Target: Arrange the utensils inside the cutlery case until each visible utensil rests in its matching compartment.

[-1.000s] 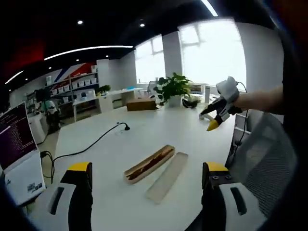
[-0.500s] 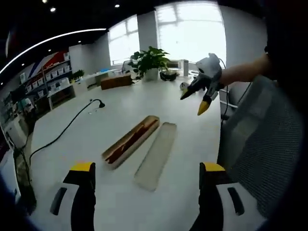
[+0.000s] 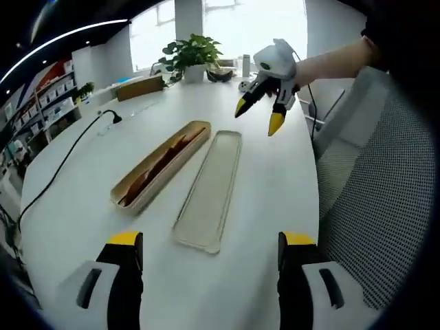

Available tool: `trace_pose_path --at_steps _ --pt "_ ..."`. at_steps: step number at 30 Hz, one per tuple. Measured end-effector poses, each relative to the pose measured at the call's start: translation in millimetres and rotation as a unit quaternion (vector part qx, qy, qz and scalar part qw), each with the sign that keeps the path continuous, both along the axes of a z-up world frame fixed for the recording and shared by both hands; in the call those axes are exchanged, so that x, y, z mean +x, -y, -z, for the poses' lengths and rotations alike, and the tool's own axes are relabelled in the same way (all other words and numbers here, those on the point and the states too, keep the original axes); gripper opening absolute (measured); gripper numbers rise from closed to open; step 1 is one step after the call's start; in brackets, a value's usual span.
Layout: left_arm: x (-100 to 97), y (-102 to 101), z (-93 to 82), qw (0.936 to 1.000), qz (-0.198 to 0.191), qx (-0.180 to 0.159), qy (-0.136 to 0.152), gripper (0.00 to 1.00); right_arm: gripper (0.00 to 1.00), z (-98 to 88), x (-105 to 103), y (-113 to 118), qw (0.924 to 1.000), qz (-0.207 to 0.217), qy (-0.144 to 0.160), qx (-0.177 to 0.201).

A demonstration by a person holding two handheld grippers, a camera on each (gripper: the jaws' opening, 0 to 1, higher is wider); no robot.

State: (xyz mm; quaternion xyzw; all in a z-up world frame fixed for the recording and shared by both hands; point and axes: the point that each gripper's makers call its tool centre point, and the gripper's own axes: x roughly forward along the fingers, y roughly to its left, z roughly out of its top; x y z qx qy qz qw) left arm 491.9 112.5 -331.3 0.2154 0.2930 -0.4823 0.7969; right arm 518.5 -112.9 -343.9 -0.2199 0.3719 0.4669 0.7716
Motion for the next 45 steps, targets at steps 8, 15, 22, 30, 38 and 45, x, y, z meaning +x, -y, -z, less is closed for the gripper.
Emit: trace_pose_path --at_steps 8,15,22,30,38,45 --pt "7.8 9 22.8 0.9998 0.016 0.004 -0.011 0.72 0.59 11.6 9 -18 0.9994 -0.030 -0.014 0.002" --pt "13.4 13 23.5 0.9998 0.010 -0.005 -0.018 0.64 0.56 14.8 21 -30 0.9985 -0.055 0.002 0.008" --pt "17.8 14 24.9 0.9997 0.010 -0.012 -0.022 0.58 0.47 14.5 18 -37 0.9972 -0.069 0.017 0.024" --pt "16.7 16 21.9 0.9994 0.029 -0.012 -0.016 0.42 0.33 10.3 2 -36 0.9923 -0.122 0.018 -0.012" --pt "10.9 18 21.7 0.9962 0.085 0.007 -0.017 0.39 0.47 12.1 9 -61 0.9789 -0.199 0.031 -0.038" --pt "11.6 19 23.6 0.9947 0.099 0.017 -0.020 0.40 0.37 13.2 7 -76 0.9750 -0.219 0.012 -0.036"
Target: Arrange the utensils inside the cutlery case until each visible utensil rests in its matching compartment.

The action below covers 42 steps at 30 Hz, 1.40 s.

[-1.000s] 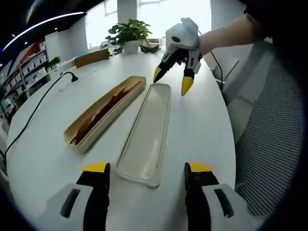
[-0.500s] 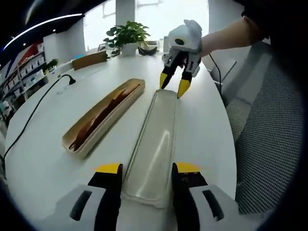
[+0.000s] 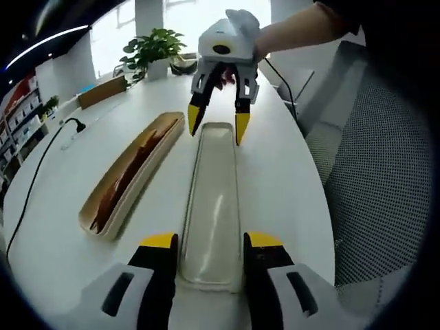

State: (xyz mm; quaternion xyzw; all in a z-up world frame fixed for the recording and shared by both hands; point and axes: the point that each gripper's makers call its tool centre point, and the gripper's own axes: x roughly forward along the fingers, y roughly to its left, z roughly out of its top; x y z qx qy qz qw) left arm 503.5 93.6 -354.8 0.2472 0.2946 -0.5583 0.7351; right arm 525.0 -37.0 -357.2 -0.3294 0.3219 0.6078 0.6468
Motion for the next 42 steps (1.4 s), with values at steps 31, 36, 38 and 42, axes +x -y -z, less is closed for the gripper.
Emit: trace_pose_path --at_steps 31,36,38,42 --pt "6.3 5 -18.2 0.9940 0.044 0.055 0.083 0.08 0.28 -35.0 -33 -13 0.9954 0.028 -0.091 0.015" --pt "-0.3 8 -26.0 0.9959 0.047 0.048 0.061 0.06 0.03 -28.8 -22 -6 0.9996 0.005 -0.014 -0.024" --pt "-2.8 6 -24.3 0.9959 0.052 0.050 0.054 0.07 0.02 -27.5 -28 1 0.9986 0.002 -0.044 -0.029" --pt "-5.7 1 -18.5 0.9883 0.099 0.081 0.083 0.05 0.02 -30.1 -26 4 0.9966 -0.015 -0.078 -0.019"
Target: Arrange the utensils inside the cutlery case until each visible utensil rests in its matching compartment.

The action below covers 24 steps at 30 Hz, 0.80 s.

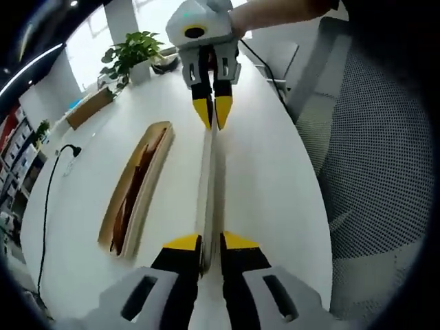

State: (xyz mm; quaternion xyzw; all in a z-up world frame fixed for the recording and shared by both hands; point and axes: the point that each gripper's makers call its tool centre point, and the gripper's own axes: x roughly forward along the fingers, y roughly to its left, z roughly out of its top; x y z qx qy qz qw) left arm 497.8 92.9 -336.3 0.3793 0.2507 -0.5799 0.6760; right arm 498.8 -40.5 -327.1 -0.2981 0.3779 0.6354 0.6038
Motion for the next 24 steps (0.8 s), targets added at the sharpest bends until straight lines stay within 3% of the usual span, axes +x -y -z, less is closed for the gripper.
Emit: trace_pose_path --at_steps 3,4,6,8,11,14,16,17,18,20,21,22,23,24 --pt "-2.2 2 0.3 0.9999 0.002 0.001 -0.011 0.05 0.02 0.3 4 1 1.0000 0.003 -0.004 -0.003" --pt "-3.2 4 -0.1 0.9994 -0.011 0.000 -0.031 0.05 0.03 -0.9 7 0 0.9999 0.012 0.007 -0.004" --pt "-3.0 6 -2.9 0.9983 -0.023 -0.006 -0.052 0.05 0.04 -7.0 17 -1 0.9975 0.000 0.071 -0.006" --pt "-5.6 6 -4.9 0.9947 -0.046 -0.019 -0.090 0.04 0.05 -11.2 16 -1 0.9949 -0.004 0.100 -0.011" --pt "-5.5 4 -6.7 0.9903 -0.065 -0.030 -0.119 0.04 0.06 -19.0 20 -6 0.9882 0.002 0.153 0.007" --pt "-12.3 4 -7.5 0.9806 -0.082 -0.043 -0.172 0.04 0.17 -33.2 32 -12 0.9722 0.027 0.230 0.033" --pt "-14.9 4 -8.0 0.9754 -0.090 -0.047 -0.196 0.04 0.17 -34.8 24 -16 0.9702 0.019 0.239 0.039" --pt "-14.4 4 -9.4 0.9736 -0.092 -0.051 -0.202 0.04 0.19 -38.0 26 -19 0.9641 0.014 0.262 0.043" --pt "-16.3 5 -10.9 0.9693 -0.099 -0.057 -0.218 0.04 0.23 -40.7 25 -23 0.9580 0.007 0.283 0.047" --pt "-18.7 8 -16.7 0.9545 -0.121 -0.078 -0.261 0.04 0.31 -41.9 21 -27 0.9491 -0.012 0.312 0.044" --pt "-18.9 9 -18.1 0.9511 -0.127 -0.083 -0.269 0.04 0.35 -42.9 21 -28 0.9407 -0.030 0.336 0.035" --pt "-20.6 11 -22.1 0.9404 -0.140 -0.092 -0.296 0.04 0.38 -45.9 22 -29 0.9284 -0.050 0.367 0.029" --pt "-21.1 13 -25.1 0.9337 -0.148 -0.101 -0.310 0.04 0.42 -46.8 22 -31 0.9204 -0.064 0.385 0.025" --pt "-20.4 15 -28.9 0.9251 -0.156 -0.113 -0.327 0.04 0.45 -44.3 19 -32 0.9205 -0.066 0.384 0.023"
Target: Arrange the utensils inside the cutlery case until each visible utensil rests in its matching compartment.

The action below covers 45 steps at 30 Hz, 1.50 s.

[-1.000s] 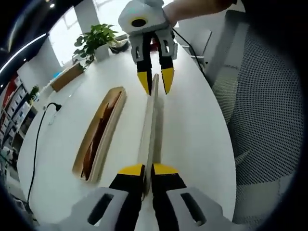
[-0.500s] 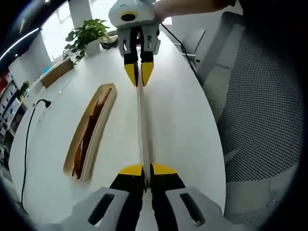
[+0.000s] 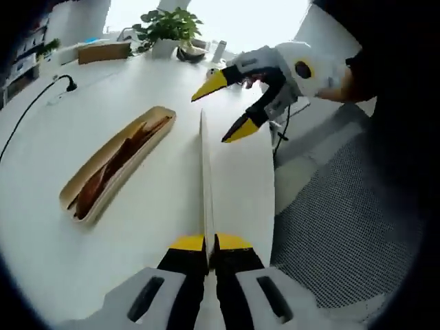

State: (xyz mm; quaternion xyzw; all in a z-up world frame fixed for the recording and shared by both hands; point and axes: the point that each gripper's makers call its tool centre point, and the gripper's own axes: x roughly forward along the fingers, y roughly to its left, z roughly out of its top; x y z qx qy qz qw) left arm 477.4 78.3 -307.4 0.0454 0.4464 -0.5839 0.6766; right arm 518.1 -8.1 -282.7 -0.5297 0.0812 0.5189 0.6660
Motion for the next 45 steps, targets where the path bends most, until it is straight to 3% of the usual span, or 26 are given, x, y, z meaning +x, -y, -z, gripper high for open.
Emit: trace_pose_path --at_steps 1,4,6,9,12,13,17,19,20,21,22,23,26,27,29,30,32,34,36,38,42,45 --pt "0.7 2 -2.6 0.9999 -0.007 -0.009 -0.008 0.04 0.48 2.7 -2 -2 1.0000 -0.004 -0.004 0.001" --pt "-4.9 8 -13.2 0.9947 -0.037 -0.042 -0.086 0.03 0.56 18.0 -5 -2 0.9986 -0.029 0.018 -0.040" --pt "-7.7 12 -17.6 0.9908 -0.043 -0.059 -0.113 0.03 0.56 22.6 -6 -5 0.9988 -0.031 0.018 -0.035" --pt "-7.8 15 -18.1 0.9872 -0.055 -0.072 -0.131 0.03 0.59 35.5 -11 -7 0.9989 -0.028 0.003 -0.037" --pt "-7.7 18 -24.3 0.9761 -0.079 -0.096 -0.178 0.03 0.56 34.1 -10 -7 0.9985 -0.032 0.023 -0.038" --pt "-8.5 19 -28.0 0.9692 -0.088 -0.106 -0.204 0.03 0.54 31.5 -9 -7 0.9987 -0.028 0.026 -0.034" --pt "-3.5 20 -36.7 0.9569 -0.108 -0.136 -0.232 0.03 0.52 23.1 -6 -7 0.9996 -0.020 0.015 -0.015" --pt "-2.8 18 -38.2 0.9563 -0.102 -0.142 -0.234 0.03 0.44 20.7 -6 -8 0.9990 -0.029 0.024 -0.025" --pt "-12.8 16 -43.9 0.9497 -0.085 -0.139 -0.267 0.03 0.42 18.0 -7 -9 0.9986 -0.038 0.025 -0.027" --pt "-9.1 15 -40.7 0.9568 -0.085 -0.136 -0.243 0.03 0.41 17.1 -8 -11 0.9989 -0.035 0.018 -0.026" --pt "-8.7 15 -41.4 0.9566 -0.087 -0.139 -0.241 0.03 0.41 17.2 -8 -12 0.9991 -0.032 0.013 -0.026" --pt "-11.8 13 -42.9 0.9518 -0.083 -0.139 -0.261 0.03 0.41 19.4 -12 -13 0.9993 -0.027 -0.008 -0.023" --pt "-10.2 11 -42.2 0.9511 -0.091 -0.142 -0.258 0.04 0.40 20.1 -13 -14 0.9995 -0.023 -0.017 -0.016" --pt "-1.7 12 -41.0 0.9571 -0.099 -0.151 -0.227 0.04 0.40 20.3 -12 -13 0.9996 -0.019 -0.017 -0.016" --pt "-2.2 14 -59.2 0.9566 -0.067 -0.198 -0.204 0.06 0.40 15.0 -8 -14 0.9997 -0.009 -0.024 0.003" --pt "4.7 16 -65.3 0.9560 -0.074 -0.214 -0.187 0.07 0.40 13.1 -5 -13 0.9997 0.000 -0.024 0.004" --pt "16.1 12 -68.6 0.9578 -0.091 -0.214 -0.169 0.08 0.40 9.4 2 -11 0.9996 0.010 -0.024 0.007" --pt "30.1 12 -75.2 0.9535 -0.113 -0.237 -0.148 0.16 0.40 7.0 11 -8 0.9998 0.016 -0.007 0.001" --pt "45.4 8 -77.9 0.9525 -0.137 -0.246 -0.116 0.27 0.40 5.0 18 -5 0.9995 0.028 -0.012 0.009" --pt "53.2 5 -80.1 0.9488 -0.155 -0.254 -0.107 0.31 0.40 3.4 28 -3 0.9989 0.042 -0.015 0.013" --pt "68.0 0 -72.2 0.9497 -0.178 -0.246 -0.076 0.19 0.40 1.4 44 -8 0.9982 0.052 -0.023 0.020" --pt "88.1 -7 -61.6 0.9448 -0.220 -0.236 -0.056 0.14 0.40 7.5 54 -13 0.9964 0.062 -0.053 0.023"
